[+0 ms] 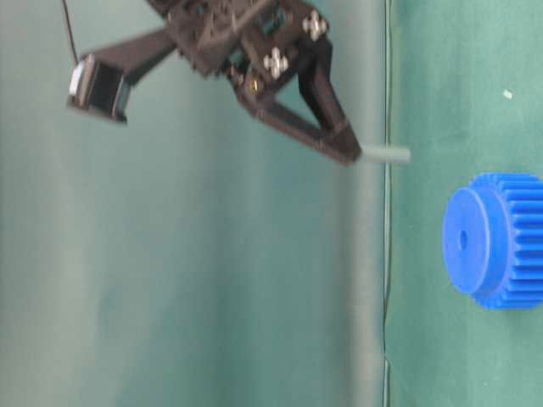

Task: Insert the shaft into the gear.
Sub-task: 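Carry the shaft with the right gripper over the blue gear's center hole, then lower the shaft into the gear hole and press it down, then open the right gripper and retract it to the right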

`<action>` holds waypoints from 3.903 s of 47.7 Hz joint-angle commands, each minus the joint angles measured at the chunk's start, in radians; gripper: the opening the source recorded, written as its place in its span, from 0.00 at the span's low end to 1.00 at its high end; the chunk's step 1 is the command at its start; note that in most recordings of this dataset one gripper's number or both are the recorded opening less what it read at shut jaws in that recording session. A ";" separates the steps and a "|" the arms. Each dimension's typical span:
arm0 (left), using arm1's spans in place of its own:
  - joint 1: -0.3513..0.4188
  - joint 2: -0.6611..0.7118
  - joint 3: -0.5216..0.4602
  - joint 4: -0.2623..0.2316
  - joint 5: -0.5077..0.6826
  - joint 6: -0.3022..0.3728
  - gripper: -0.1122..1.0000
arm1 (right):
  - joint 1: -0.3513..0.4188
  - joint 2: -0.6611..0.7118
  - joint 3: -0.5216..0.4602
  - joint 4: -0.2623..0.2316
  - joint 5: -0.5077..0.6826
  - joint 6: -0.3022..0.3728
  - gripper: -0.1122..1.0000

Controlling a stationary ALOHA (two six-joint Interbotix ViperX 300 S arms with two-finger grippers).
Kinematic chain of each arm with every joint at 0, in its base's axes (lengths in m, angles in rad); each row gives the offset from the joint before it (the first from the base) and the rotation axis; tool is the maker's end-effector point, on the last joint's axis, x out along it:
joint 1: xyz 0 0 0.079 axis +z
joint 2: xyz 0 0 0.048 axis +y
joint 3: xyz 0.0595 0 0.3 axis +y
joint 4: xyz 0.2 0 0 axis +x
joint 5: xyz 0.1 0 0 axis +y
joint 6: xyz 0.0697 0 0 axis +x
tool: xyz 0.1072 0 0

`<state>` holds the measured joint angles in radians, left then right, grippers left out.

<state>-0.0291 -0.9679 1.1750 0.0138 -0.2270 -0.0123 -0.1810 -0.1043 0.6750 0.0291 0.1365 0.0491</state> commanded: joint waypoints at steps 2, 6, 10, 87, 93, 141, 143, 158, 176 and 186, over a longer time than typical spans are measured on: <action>-0.002 0.006 -0.029 0.002 -0.005 -0.002 0.10 | 0.026 0.037 -0.089 -0.002 -0.005 -0.002 0.25; -0.002 0.008 -0.029 0.002 -0.005 -0.002 0.10 | 0.040 0.074 -0.137 -0.003 0.002 -0.003 0.25; -0.002 0.008 -0.029 0.002 -0.003 -0.002 0.10 | 0.046 0.109 -0.176 -0.008 0.012 -0.002 0.25; -0.002 0.008 -0.028 0.002 0.002 -0.002 0.10 | 0.046 0.295 -0.195 -0.017 -0.043 0.006 0.25; -0.002 0.008 -0.028 0.003 0.002 -0.002 0.10 | 0.046 0.296 -0.192 -0.017 -0.041 0.006 0.25; -0.002 0.006 -0.029 0.002 0.002 -0.002 0.10 | 0.048 0.241 -0.204 -0.015 -0.028 0.009 0.96; -0.002 0.006 -0.029 0.002 0.002 -0.002 0.10 | 0.046 0.221 -0.204 -0.017 -0.017 0.009 0.96; -0.002 0.006 -0.029 0.002 0.002 -0.002 0.10 | 0.046 0.101 -0.196 -0.021 0.009 0.005 0.96; -0.002 0.000 -0.029 0.002 0.002 -0.002 0.10 | 0.046 -0.064 -0.110 -0.021 0.012 0.003 0.96; -0.002 0.000 -0.029 0.002 0.002 -0.002 0.10 | 0.046 -0.279 0.014 -0.021 0.005 0.003 0.96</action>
<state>-0.0291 -0.9710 1.1735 0.0138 -0.2194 -0.0123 -0.1350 -0.2945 0.6642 0.0092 0.1503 0.0537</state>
